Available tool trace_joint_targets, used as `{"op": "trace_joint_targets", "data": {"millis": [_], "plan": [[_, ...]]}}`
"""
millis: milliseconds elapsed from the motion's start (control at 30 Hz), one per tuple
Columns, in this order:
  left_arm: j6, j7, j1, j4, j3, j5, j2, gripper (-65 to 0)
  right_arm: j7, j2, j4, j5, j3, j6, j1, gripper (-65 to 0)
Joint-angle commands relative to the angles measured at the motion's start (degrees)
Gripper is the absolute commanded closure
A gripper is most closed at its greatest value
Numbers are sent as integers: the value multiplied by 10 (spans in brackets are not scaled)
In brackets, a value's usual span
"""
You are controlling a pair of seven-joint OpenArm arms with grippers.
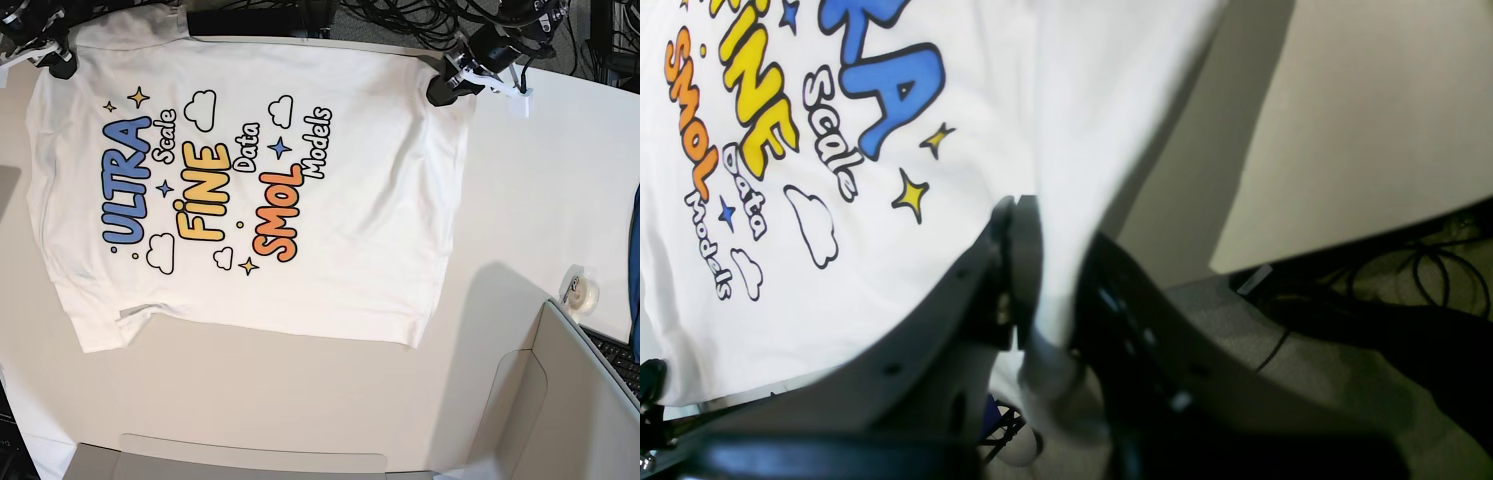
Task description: Layout the t-shirt on the table in an organized manner, then fold the t-shirt properly
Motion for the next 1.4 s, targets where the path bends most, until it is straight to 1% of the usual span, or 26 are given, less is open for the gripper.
{"op": "trace_joint_targets", "data": {"millis": [0, 100, 133, 267, 300, 400, 633, 700, 800, 867, 933, 1067, 1133, 1200, 1367], "plan": [[-5, -5, 2, 11, -4, -10, -4, 0, 4, 9, 9, 8, 23, 0, -15, -24], [-5, -5, 2, 14, -4, -10, -6, 0, 4, 11, 9, 8, 48, 0, -22, -24], [-6, -5, 2, 17, -4, -10, -12, 0, 4, 12, 9, 8, 54, 0, -26, -24], [-34, -9, -2, 19, -5, -7, -19, 0, 4, 12, 10, 8, 66, 0, -29, -24], [-36, -10, -8, 19, -5, -9, -29, 0, 4, 12, 10, 8, 65, 0, -28, -24], [-36, -8, -31, 22, -4, -9, -35, 0, 4, 12, 9, 8, 62, -1, -19, -24], [-37, -5, -37, 22, 4, -8, -36, 0, 4, 11, 9, 8, 62, -1, 23, -24], [-37, -5, -46, 22, 24, -6, -43, 0, 4, 11, 8, 8, 62, -1, 37, -24], [-37, -8, -88, 17, 68, -5, -65, 0, 4, 10, 7, 8, 62, -1, 64, -24], [-37, -10, -112, 8, 84, -5, -68, 0, 4, 10, 6, 8, 62, -2, 81, -24], [-35, -7, -138, -5, 86, -5, -70, 0, 4, 8, 2, -12, 62, -3, 100, -24], [-34, -6, -184, -35, 86, -5, -73, 0, 4, -1, 2, -94, 66, -4, 142, -24], [-34, -10, -194, -50, 85, -5, -87, 0, 4, -4, 2, -118, 66, -4, 162, -24], [-34, -11, -203, -64, 85, -4, -92, 0, 4, -4, 2, -136, 65, -4, 177, -24], [-34, -12, -237, -114, 85, 47, -92, 0, 4, -2, -35, -170, 67, -4, 218, -24]]}}
